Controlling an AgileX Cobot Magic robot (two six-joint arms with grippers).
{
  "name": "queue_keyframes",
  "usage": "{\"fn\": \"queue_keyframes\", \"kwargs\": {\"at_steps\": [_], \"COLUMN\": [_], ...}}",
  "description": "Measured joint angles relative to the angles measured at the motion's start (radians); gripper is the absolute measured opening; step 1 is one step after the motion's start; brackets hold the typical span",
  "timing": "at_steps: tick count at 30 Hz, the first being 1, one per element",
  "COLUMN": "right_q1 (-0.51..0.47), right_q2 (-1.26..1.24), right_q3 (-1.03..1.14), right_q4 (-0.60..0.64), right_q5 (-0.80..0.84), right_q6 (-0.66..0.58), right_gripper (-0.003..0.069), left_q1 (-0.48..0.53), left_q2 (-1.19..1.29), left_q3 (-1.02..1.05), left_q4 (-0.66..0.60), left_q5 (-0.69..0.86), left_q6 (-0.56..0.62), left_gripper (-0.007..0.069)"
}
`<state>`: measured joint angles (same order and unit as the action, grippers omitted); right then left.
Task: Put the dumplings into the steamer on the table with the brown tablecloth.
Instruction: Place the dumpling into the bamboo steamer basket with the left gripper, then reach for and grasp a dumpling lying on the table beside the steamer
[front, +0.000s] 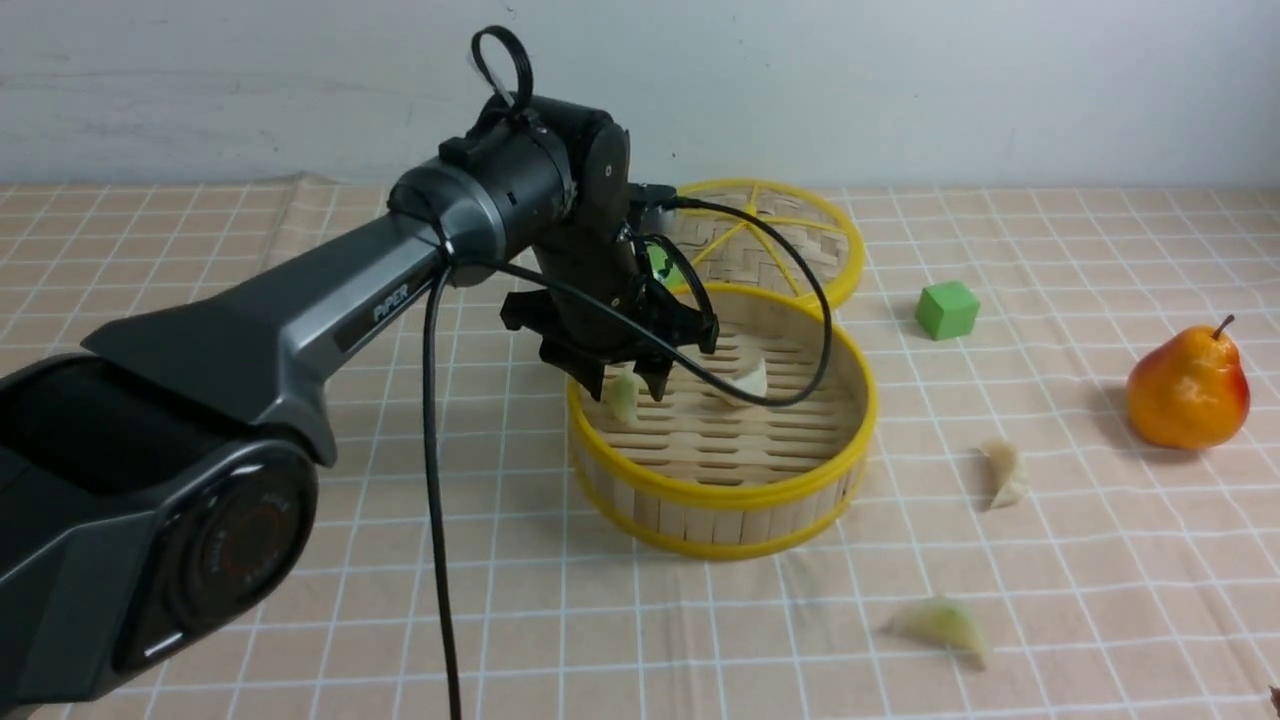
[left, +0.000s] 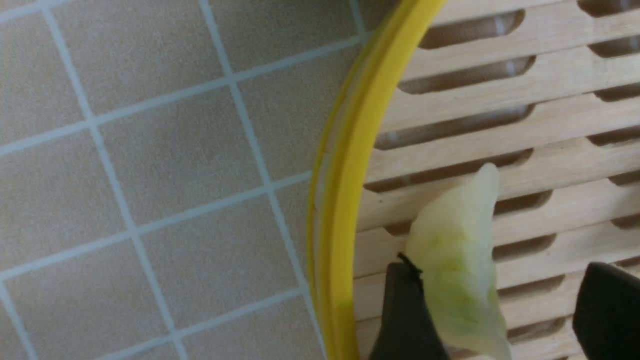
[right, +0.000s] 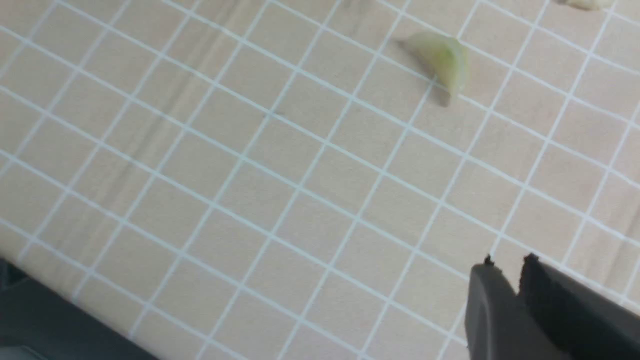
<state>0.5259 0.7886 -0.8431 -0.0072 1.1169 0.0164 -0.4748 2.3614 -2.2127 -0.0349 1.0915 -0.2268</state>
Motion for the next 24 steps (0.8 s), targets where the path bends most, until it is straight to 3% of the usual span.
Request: {"fn": "queue_keyframes", "kwargs": {"at_steps": [4,8,11,12,14,19,23,24], "right_q1": [0.0,-0.002,-0.04,-0.047,-0.086,-0.133,-0.133,-0.133], "right_q2": [0.13,0.238,0.373,0.38,0.465,0.584,0.669,0.697], "right_q3": [-0.018,-0.068,-0.151,-0.155,-0.199,-0.235,-0.24,-0.24], "right_q4": [-0.099,-0.127,-0.119,-0.118,-0.103,-0.038,0.09,0.115], "right_q5": [-0.006,-0.034,-0.102,-0.105,-0.131,-0.148,-0.188,-0.209], "right_q6": [0.008,0.021,0.018,0.013,-0.032,-0.136,-0.232,-0.263], "right_gripper": [0.0095,0.0095,0.0095,0.0095,0.0095,0.01,0.0155,0.02], "left_q1": [0.0,0.0,0.0,0.0,0.0,0.0,0.0,0.0], "left_q2": [-0.077,-0.174,-0.326,-0.335,-0.437,-0.608,-0.734,-0.78], "left_q3": [0.003,0.002,0.002,0.002,0.002,0.013,0.069,0.108], "left_q4": [0.011,0.019,0.019,0.019,0.019,0.019,0.023,0.023], "left_q5": [0.068,0.113,0.148,0.15,0.154,0.155,0.155,0.155], "left_q6": [0.011,0.038,0.066,0.067,0.08,0.098,0.106,0.106], "left_gripper": [0.0473,0.044,0.0318,0.0318,0.0191,-0.0003,-0.0014,-0.0014]}}
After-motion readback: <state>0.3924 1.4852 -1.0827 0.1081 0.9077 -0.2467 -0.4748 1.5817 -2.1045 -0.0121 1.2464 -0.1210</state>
